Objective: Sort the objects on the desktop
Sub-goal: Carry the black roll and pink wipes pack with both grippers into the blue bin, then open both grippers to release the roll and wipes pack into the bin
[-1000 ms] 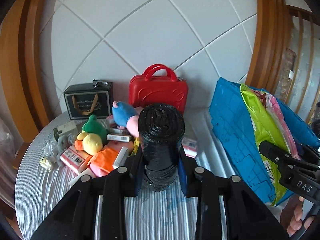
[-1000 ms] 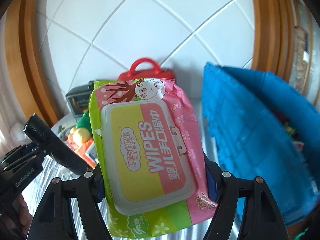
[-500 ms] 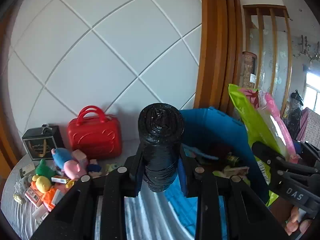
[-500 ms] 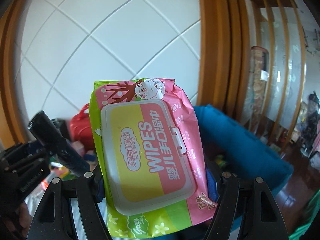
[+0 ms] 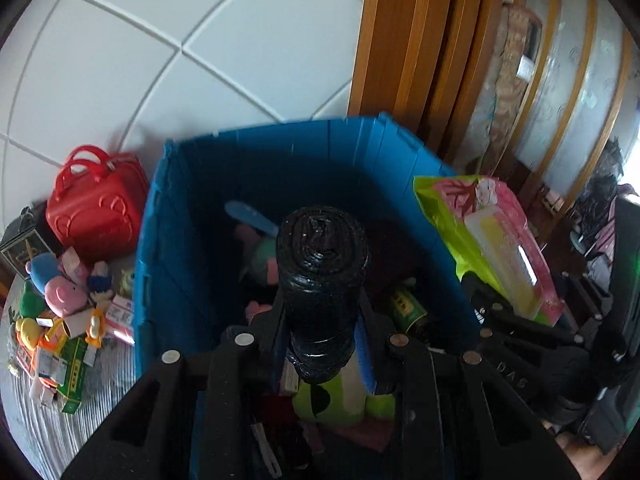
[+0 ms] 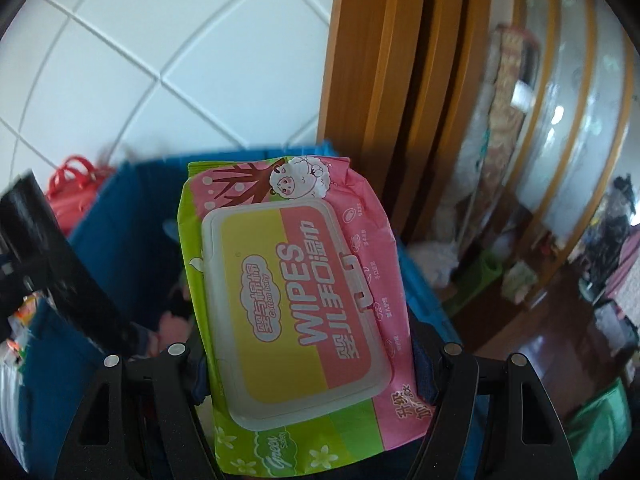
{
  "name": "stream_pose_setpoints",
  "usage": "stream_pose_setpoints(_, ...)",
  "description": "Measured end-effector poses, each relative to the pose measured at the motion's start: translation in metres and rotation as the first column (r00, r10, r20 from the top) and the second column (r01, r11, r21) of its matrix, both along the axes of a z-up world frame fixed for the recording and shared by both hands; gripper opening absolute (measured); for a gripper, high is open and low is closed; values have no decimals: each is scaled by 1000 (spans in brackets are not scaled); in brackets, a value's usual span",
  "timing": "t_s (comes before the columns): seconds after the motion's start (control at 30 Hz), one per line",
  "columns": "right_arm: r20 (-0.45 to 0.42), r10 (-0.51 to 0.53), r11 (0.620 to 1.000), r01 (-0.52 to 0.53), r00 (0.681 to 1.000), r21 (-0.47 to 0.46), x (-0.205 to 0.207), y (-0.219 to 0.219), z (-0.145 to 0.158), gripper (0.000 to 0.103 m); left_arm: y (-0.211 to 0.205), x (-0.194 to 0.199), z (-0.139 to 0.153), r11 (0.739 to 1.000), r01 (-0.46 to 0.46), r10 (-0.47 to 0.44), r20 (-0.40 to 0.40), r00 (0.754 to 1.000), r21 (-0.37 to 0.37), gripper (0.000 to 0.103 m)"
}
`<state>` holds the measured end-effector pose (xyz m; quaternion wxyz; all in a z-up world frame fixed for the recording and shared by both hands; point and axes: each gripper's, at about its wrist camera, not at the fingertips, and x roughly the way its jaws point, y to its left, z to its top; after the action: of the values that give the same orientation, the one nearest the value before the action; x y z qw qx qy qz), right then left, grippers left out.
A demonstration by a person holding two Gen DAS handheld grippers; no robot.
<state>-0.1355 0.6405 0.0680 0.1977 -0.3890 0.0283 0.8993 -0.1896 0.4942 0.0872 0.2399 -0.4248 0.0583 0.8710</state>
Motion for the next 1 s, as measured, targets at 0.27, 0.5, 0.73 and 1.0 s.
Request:
stream_pose_setpoints(0.27, 208, 71, 996, -60, 976, -59, -51, 19, -68, 74, 34, -27, -80, 981, -25, 62, 190, 980, -194, 29)
stream_pose_setpoints(0.5, 322, 80, 996, -66, 943, -54, -59, 17, -104, 76, 23, -32, -86, 980, -51, 94, 222, 971, -193, 32)
stream_pose_setpoints(0.73, 324, 86, 996, -78, 942, -40, -60, 14, -101, 95, 17, -30, -77, 981, -75, 106, 173, 979, -177, 64)
stream_pose_setpoints(1.0, 253, 82, 997, -79, 964, -25, -54, 14, -84, 102, 11, -35, -66, 979, -120, 136, 87, 987, -163, 66)
